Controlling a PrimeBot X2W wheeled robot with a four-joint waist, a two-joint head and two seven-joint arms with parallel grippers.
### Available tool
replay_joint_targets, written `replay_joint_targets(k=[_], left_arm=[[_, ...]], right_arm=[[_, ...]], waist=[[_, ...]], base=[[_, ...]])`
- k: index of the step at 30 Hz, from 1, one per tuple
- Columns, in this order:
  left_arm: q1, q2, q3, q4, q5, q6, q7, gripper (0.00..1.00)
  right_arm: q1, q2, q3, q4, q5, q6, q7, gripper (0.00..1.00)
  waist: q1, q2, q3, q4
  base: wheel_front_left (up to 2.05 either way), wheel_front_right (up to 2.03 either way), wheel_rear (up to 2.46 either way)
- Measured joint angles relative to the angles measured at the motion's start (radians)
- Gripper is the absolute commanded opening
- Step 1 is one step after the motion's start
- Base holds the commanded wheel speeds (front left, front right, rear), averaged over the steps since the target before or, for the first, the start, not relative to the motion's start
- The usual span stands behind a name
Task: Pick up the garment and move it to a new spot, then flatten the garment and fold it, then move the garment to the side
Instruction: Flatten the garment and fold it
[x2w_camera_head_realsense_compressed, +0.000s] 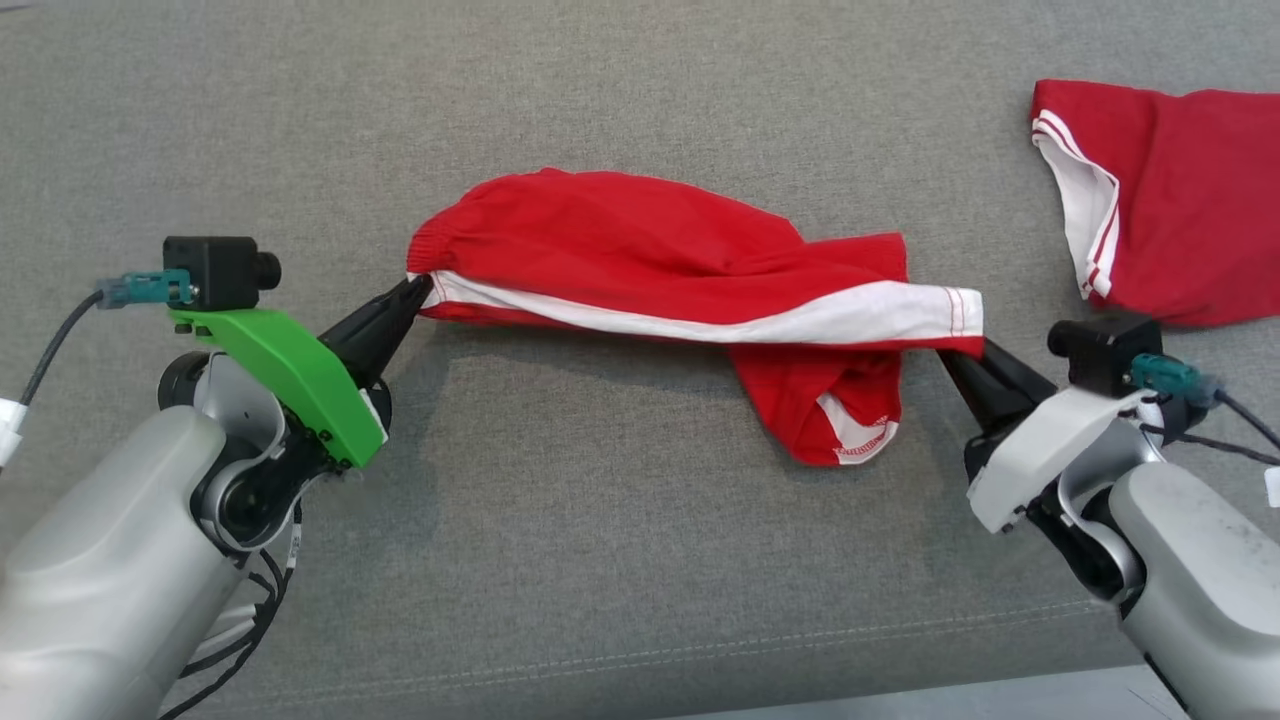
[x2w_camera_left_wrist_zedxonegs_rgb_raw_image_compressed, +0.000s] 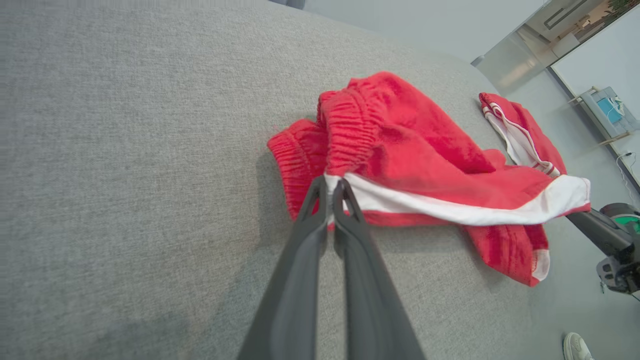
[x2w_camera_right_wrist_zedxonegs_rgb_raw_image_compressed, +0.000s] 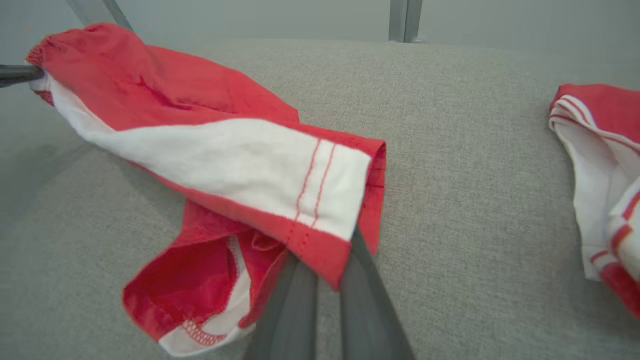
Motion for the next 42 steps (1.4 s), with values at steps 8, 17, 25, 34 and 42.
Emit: replay_joint_targets(k=[8, 17, 25, 34, 42], left_arm=[[0.000, 0.030, 0.016, -0.080, -0.060, 0.000, 0.036, 0.00], [0.029, 0.119, 0.042, -0.185, -0.118, 0.000, 0.072, 0.00], [0.086, 0.179, 0.037, -0.339, -0.160, 0.000, 0.115, 0.00], [0.114, 0.279, 0.064, -0.616, -0.177, 0.026, 0.125, 0.00], [0.111, 0.389, 0.148, -0.866, -0.246, 0.121, 0.156, 0.00]], right_arm=[[-0.022, -0.052, -0.011, -0.100, 0.092, 0.049, 0.004, 0.00], [0.037, -0.126, -0.015, -0.198, 0.216, 0.058, 0.074, 0.00], [0.119, -0.224, -0.082, -0.351, 0.376, 0.058, 0.118, 0.00], [0.268, -0.367, -0.173, -0.692, 0.547, 0.058, 0.150, 0.00], [0.327, -0.523, -0.383, -0.909, 0.655, 0.028, 0.152, 0.00]], waist=[[0.0000, 0.0000, -0.041, -0.018], [0.0000, 0.0000, -0.100, -0.046], [0.0000, 0.0000, -0.147, -0.065], [0.0000, 0.0000, -0.193, -0.054], [-0.0001, 0.0000, -0.192, -0.041]], base=[[0.00, 0.00, 0.00], [0.00, 0.00, 0.00], [0.00, 0.00, 0.00], [0.00, 0.00, 0.00], [0.00, 0.00, 0.00]])
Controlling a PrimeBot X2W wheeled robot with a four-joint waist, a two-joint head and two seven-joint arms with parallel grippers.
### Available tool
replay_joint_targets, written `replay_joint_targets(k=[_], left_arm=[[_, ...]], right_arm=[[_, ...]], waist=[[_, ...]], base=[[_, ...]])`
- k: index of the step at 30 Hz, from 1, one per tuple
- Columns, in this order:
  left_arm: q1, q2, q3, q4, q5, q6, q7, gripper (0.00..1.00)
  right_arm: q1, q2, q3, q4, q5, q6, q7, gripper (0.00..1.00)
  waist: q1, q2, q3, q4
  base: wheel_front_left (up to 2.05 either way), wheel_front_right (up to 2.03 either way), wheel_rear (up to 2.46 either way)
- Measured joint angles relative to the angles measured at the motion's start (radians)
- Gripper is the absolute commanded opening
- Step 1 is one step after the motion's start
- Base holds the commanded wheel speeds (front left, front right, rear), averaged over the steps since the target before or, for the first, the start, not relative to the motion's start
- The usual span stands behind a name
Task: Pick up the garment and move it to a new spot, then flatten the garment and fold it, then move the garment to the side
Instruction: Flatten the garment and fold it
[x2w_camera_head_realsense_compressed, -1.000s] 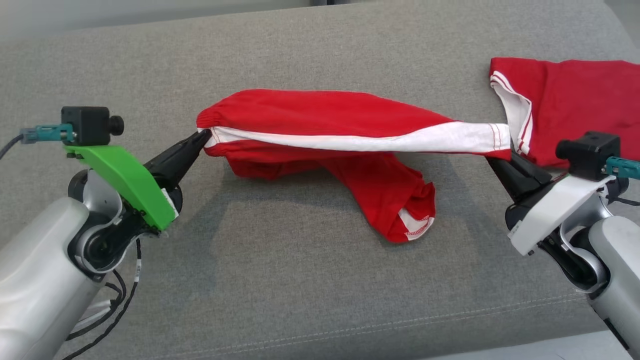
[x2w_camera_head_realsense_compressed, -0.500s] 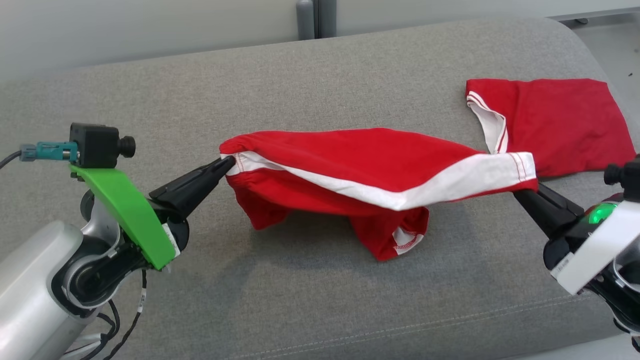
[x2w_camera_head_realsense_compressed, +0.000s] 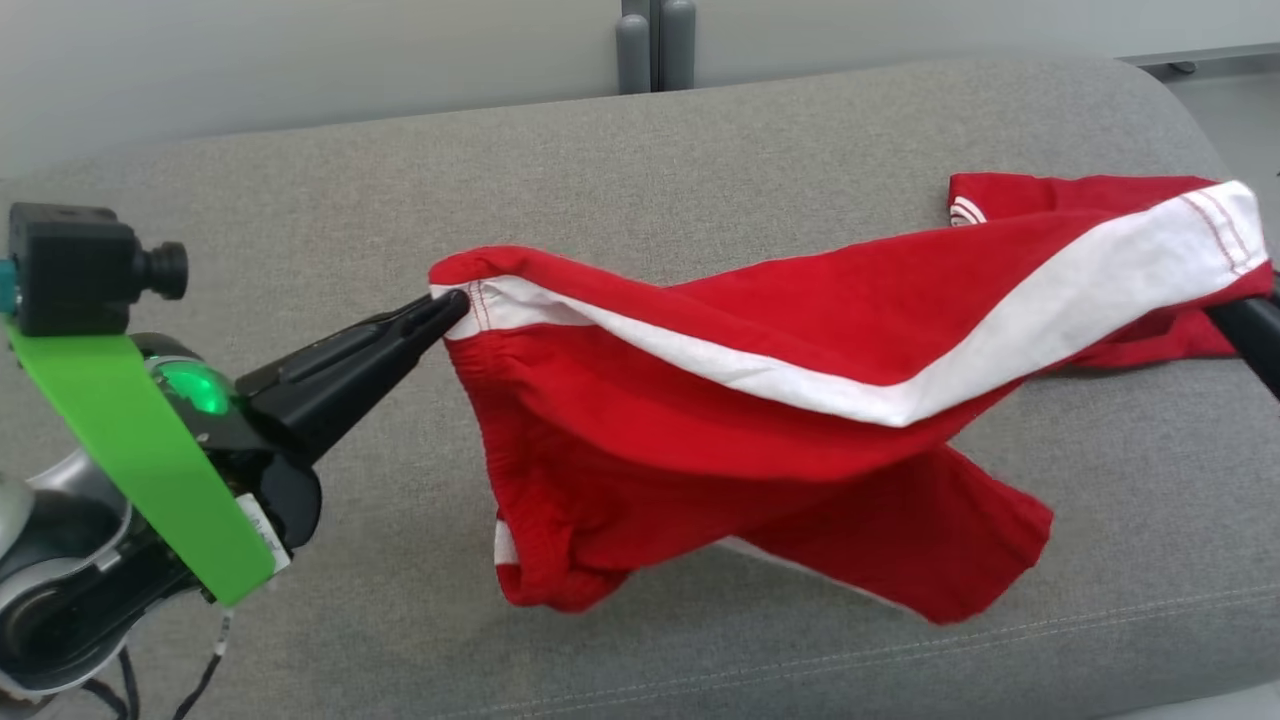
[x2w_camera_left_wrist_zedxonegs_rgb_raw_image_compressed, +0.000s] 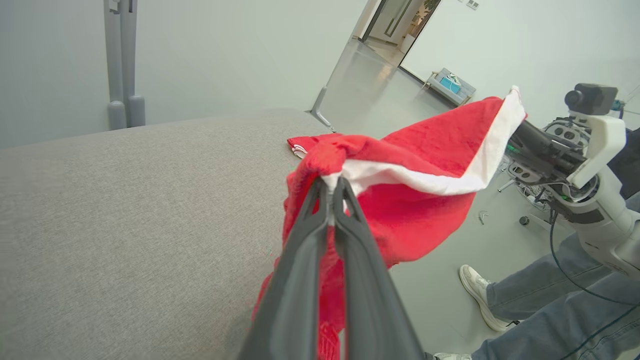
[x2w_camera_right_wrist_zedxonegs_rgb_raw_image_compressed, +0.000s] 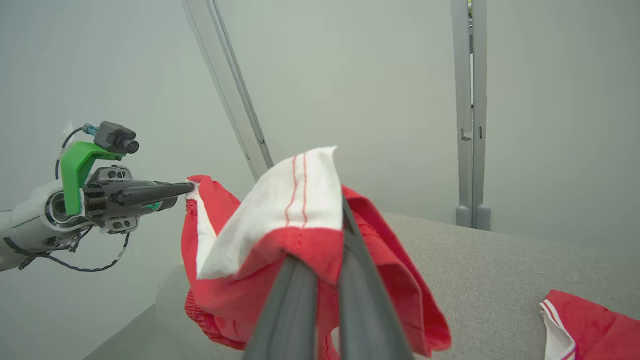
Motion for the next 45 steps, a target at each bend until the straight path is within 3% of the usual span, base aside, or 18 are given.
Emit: replay_joint_targets(k=[1, 5, 10, 13, 19, 22, 26, 29, 32, 35, 40, 45], left_arm=[[-0.002, 0.034, 0.017, -0.040, -0.010, 0.039, 0.017, 0.00], [-0.009, 0.070, 0.042, -0.058, -0.074, 0.101, 0.055, 0.00], [-0.070, 0.058, 0.035, 0.060, -0.128, 0.114, 0.122, 0.00], [-0.140, 0.012, 0.008, 0.162, -0.114, 0.121, 0.164, 0.00], [-0.349, -0.141, 0.010, 0.371, -0.011, 0.121, 0.150, 0.00], [-0.485, -0.235, 0.073, 0.448, 0.100, 0.121, 0.044, 0.00], [-0.632, -0.343, 0.156, 0.485, 0.158, 0.121, -0.101, 0.00], [-0.612, -0.331, 0.053, 0.478, 0.230, 0.123, -0.089, 0.00], [-0.480, -0.300, -0.045, 0.480, 0.274, 0.123, -0.072, 0.00], [-0.342, -0.292, -0.120, 0.515, 0.309, 0.096, -0.115, 0.00], [-0.181, -0.308, -0.137, 0.599, 0.312, 0.055, -0.205, 0.00], [-0.109, -0.306, -0.137, 0.627, 0.296, 0.023, -0.251, 0.00]], right_arm=[[0.019, -0.016, -0.040, -0.008, 0.052, -0.018, 0.013, 0.00], [0.030, -0.015, -0.064, 0.023, 0.171, -0.032, 0.049, 0.00], [-0.035, 0.045, -0.006, 0.162, 0.269, -0.043, 0.105, 0.00], [-0.167, 0.123, 0.014, 0.230, 0.299, -0.081, 0.113, 0.00], [-0.591, 0.314, 0.024, 0.347, 0.274, -0.219, 0.068, 0.00], [-0.817, 0.395, 0.021, 0.406, 0.192, -0.235, -0.005, 0.00], [-1.018, 0.435, 0.024, 0.462, 0.118, -0.225, -0.064, 0.00], [-1.020, 0.407, 0.096, 0.485, 0.063, -0.224, -0.050, 0.00], [-0.930, 0.380, 0.181, 0.489, 0.031, -0.202, -0.013, 0.00], [-0.772, 0.367, 0.243, 0.519, 0.024, -0.141, -0.006, 0.00], [-0.521, 0.356, 0.281, 0.618, 0.023, -0.073, -0.037, 0.00], [-0.432, 0.346, 0.298, 0.682, 0.021, -0.023, -0.065, 0.00]], waist=[[0.0000, 0.0000, 0.013, 0.002], [0.0000, 0.0000, 0.050, 0.005], [0.0000, 0.0000, 0.111, 0.010], [0.0000, 0.0000, 0.149, 0.017], [0.0000, 0.0000, 0.229, 0.041], [0.0000, 0.0000, 0.270, 0.054], [0.0000, 0.0000, 0.326, 0.070], [0.0000, 0.0000, 0.369, 0.081], [0.0001, 0.0000, 0.412, 0.090], [0.0001, 0.0000, 0.454, 0.096], [0.0002, 0.0000, 0.483, 0.103], [0.0001, 0.0000, 0.451, 0.103]], base=[[0.00, 0.00, 0.00], [0.00, 0.00, 0.00], [0.00, 0.00, 0.00], [0.00, 0.00, 0.00], [0.00, 0.00, 0.00], [0.00, 0.00, 0.00], [0.00, 0.00, 0.00], [0.00, 0.00, 0.00], [0.00, 0.00, 0.00], [0.00, 0.00, 0.00], [0.00, 0.00, 0.00], [0.00, 0.00, 0.00]])
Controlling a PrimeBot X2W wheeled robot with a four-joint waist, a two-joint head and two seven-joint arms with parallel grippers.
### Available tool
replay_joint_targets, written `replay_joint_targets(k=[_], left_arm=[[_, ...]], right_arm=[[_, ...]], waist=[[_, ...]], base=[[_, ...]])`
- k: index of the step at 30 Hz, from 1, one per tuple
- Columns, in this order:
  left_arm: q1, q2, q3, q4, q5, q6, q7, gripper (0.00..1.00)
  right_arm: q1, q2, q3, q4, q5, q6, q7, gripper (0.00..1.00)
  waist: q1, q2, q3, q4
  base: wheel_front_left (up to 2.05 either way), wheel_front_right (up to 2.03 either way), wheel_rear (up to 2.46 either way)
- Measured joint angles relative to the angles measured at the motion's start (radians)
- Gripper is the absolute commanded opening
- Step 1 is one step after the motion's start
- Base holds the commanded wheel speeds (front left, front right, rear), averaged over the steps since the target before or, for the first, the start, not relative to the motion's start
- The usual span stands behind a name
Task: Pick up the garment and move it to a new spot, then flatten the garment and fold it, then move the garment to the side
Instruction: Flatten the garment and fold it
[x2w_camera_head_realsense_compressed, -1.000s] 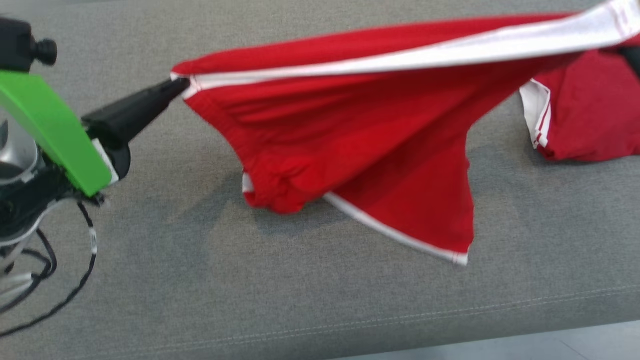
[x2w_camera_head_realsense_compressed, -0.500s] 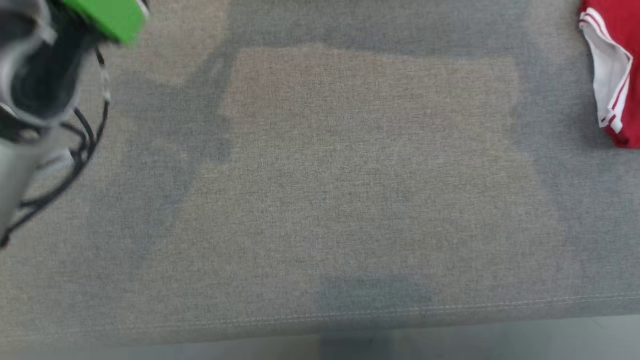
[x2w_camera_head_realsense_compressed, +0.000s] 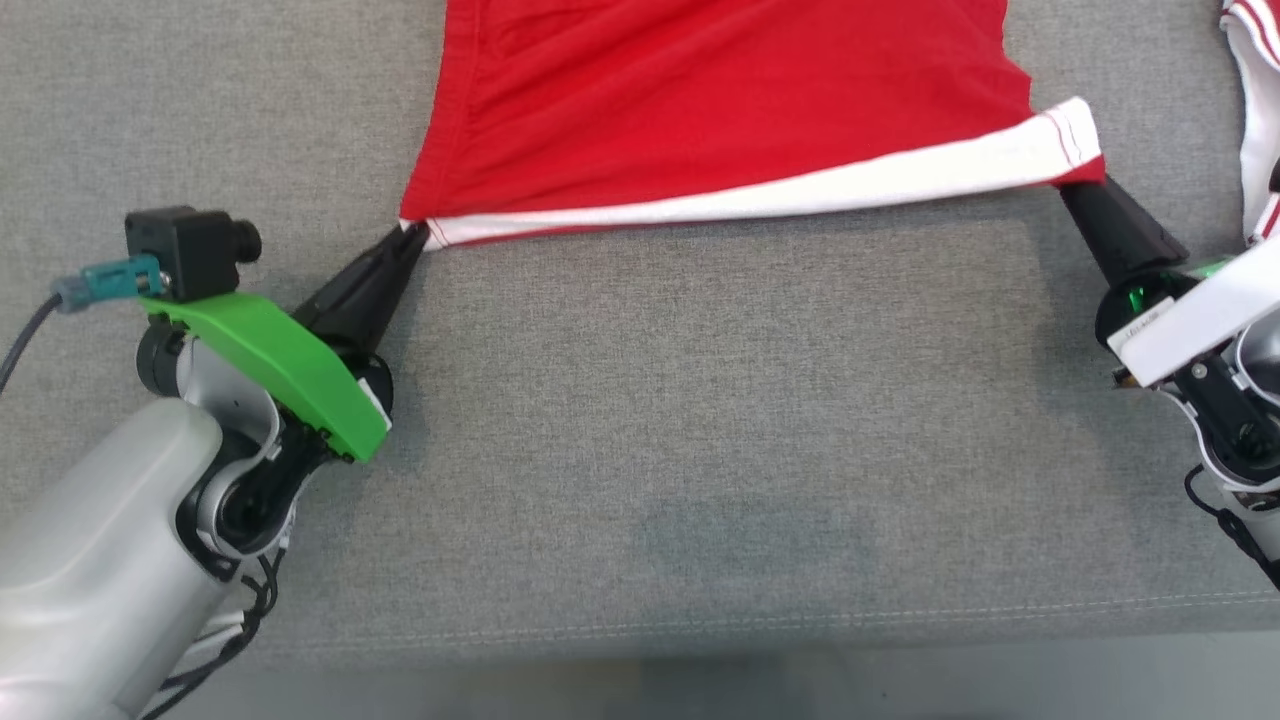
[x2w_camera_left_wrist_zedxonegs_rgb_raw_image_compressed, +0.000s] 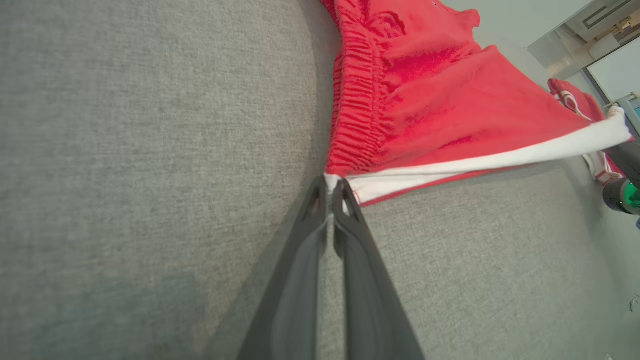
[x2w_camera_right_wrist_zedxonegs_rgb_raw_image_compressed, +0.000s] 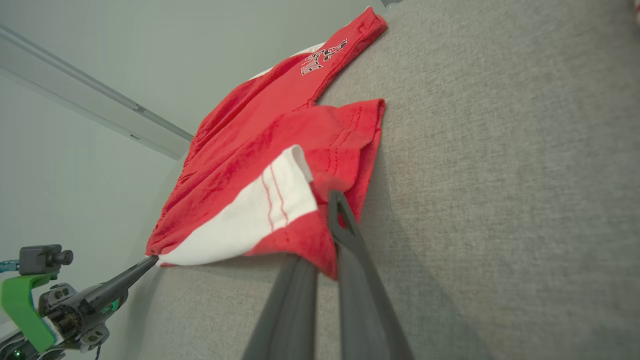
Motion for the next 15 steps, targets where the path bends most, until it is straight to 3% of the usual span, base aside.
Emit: replay_joint_targets(k=[8, 15], left_arm=[[0.090, 0.001, -0.039, -0.027, -0.046, -0.044, -0.007, 0.00], [0.164, 0.010, -0.060, -0.080, -0.061, -0.047, -0.010, 0.00]], right_arm=[[0.115, -0.037, 0.010, 0.036, -0.004, 0.027, -0.026, 0.00], [0.241, -0.105, 0.012, -0.004, 0.016, 0.029, -0.028, 0.00]], waist=[[0.0000, 0.0000, -0.099, -0.014], [0.0000, 0.0000, -0.179, -0.007]], base=[[0.00, 0.00, 0.00], [0.00, 0.00, 0.00]])
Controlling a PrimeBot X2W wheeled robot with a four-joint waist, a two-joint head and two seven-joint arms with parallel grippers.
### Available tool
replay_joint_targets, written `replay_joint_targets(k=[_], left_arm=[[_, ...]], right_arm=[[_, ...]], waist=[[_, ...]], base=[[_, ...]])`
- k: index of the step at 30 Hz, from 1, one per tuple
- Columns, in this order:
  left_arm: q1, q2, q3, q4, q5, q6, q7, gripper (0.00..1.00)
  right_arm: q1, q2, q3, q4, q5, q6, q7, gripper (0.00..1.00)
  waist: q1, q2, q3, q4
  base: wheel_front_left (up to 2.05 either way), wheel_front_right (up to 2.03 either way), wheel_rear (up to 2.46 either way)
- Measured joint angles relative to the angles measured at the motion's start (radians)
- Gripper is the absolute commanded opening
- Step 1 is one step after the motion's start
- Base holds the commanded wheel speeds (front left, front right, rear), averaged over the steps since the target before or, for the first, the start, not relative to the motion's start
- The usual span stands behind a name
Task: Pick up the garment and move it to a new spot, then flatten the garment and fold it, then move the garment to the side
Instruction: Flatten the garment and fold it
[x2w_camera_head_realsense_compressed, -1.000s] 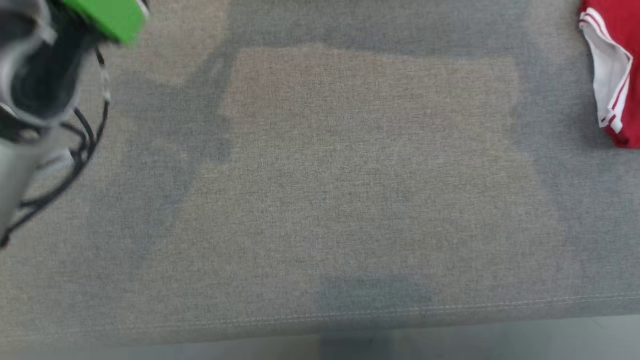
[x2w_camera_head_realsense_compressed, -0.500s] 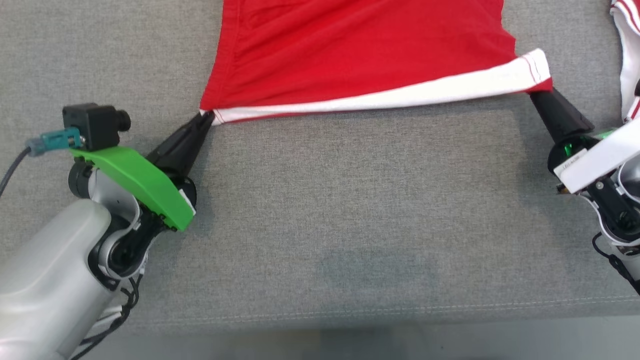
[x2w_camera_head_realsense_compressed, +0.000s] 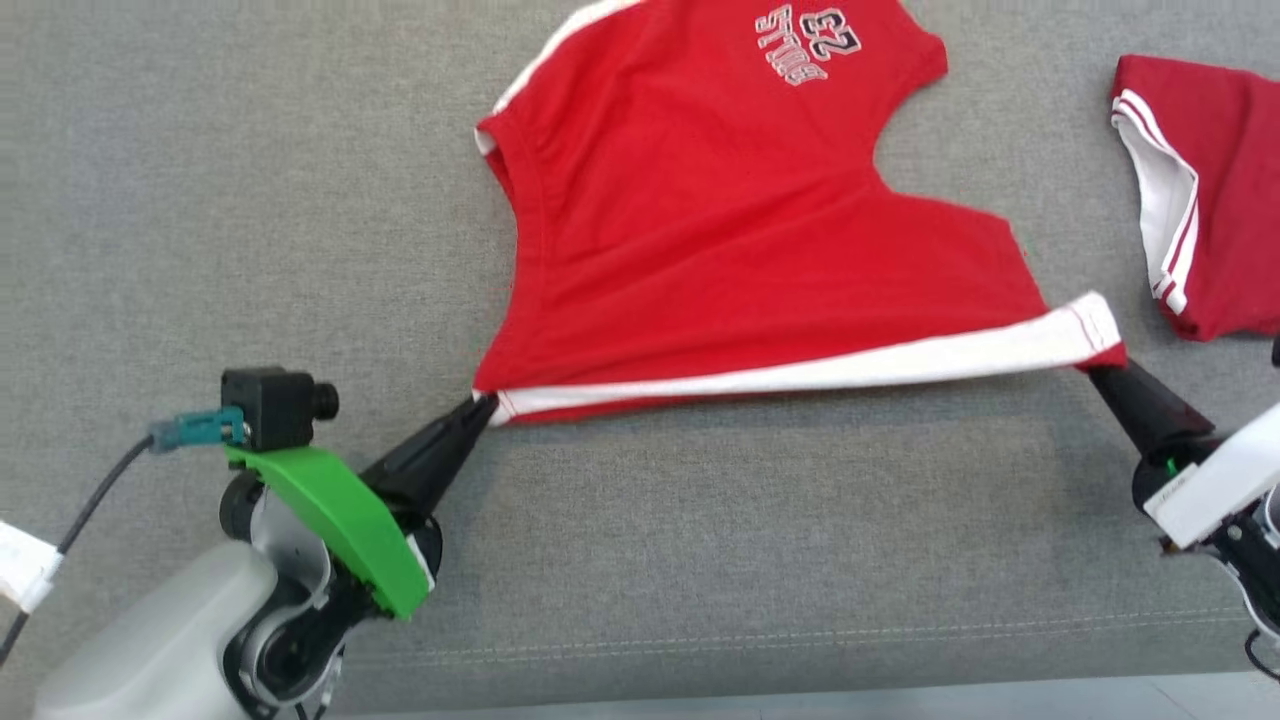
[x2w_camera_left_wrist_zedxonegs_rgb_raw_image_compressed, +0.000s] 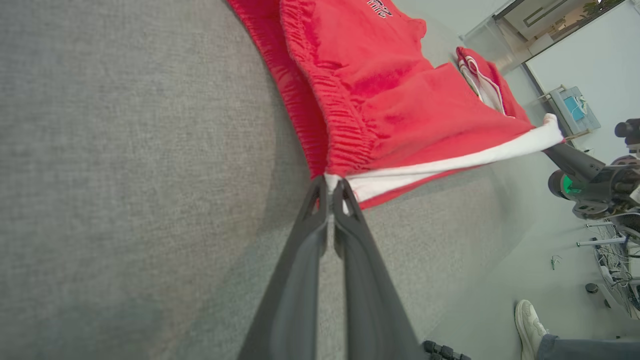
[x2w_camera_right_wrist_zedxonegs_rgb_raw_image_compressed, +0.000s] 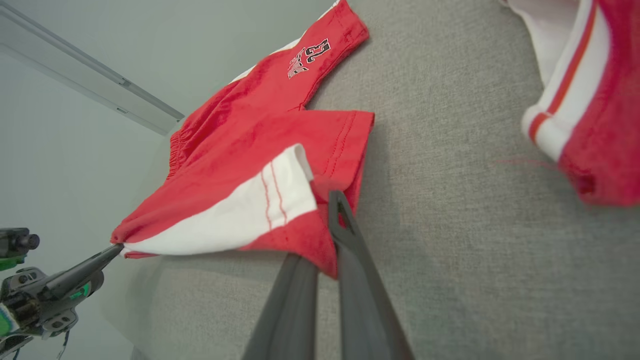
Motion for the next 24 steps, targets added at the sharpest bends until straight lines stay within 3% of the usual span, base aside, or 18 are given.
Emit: replay_joint_targets(k=[14, 24], left_arm=[[0.286, 0.064, -0.074, -0.175, -0.122, 0.047, 0.029, 0.00], [0.311, 0.144, -0.029, -0.329, -0.165, 0.081, 0.030, 0.00]], right_arm=[[0.386, -0.108, -0.020, -0.096, 0.172, 0.006, 0.016, 0.00], [0.361, -0.222, -0.090, -0.292, 0.206, 0.016, 0.042, 0.00]], waist=[[-0.0001, 0.0000, -0.097, 0.034], [-0.0001, 0.0000, -0.089, 0.012]], base=[[0.00, 0.00, 0.00], [0.00, 0.00, 0.00]])
